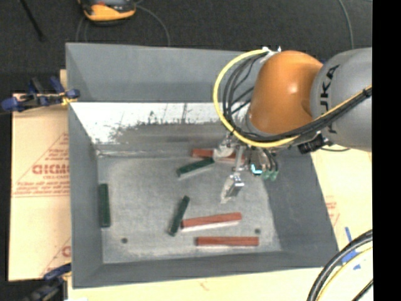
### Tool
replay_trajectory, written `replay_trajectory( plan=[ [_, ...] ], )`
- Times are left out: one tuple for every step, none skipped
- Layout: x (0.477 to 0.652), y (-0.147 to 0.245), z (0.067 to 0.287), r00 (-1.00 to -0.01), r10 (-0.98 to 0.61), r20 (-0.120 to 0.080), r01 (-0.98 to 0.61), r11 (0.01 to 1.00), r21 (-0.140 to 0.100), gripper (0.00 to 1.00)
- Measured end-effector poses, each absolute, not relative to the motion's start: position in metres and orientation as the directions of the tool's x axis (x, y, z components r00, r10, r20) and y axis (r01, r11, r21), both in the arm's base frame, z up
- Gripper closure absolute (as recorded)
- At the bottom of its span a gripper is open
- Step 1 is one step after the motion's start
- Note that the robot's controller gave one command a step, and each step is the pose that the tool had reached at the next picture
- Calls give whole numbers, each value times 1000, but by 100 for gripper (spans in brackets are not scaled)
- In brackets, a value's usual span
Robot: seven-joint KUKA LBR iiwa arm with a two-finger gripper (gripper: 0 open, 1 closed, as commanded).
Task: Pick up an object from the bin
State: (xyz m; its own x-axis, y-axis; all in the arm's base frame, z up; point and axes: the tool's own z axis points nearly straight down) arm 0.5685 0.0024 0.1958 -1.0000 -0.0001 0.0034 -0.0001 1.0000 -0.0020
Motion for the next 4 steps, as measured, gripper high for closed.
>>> replay_trajectory(
  plan=[
    [570,2,200,-1000,0,-4,0,1000,-2,0],
    [533,10,128,-998,-55,-7,-55,998,-2,0],
    [502,17,120,-991,-131,5,-131,991,-1,0],
    [508,9,125,-997,-82,-6,-82,997,1,0]
  ],
)
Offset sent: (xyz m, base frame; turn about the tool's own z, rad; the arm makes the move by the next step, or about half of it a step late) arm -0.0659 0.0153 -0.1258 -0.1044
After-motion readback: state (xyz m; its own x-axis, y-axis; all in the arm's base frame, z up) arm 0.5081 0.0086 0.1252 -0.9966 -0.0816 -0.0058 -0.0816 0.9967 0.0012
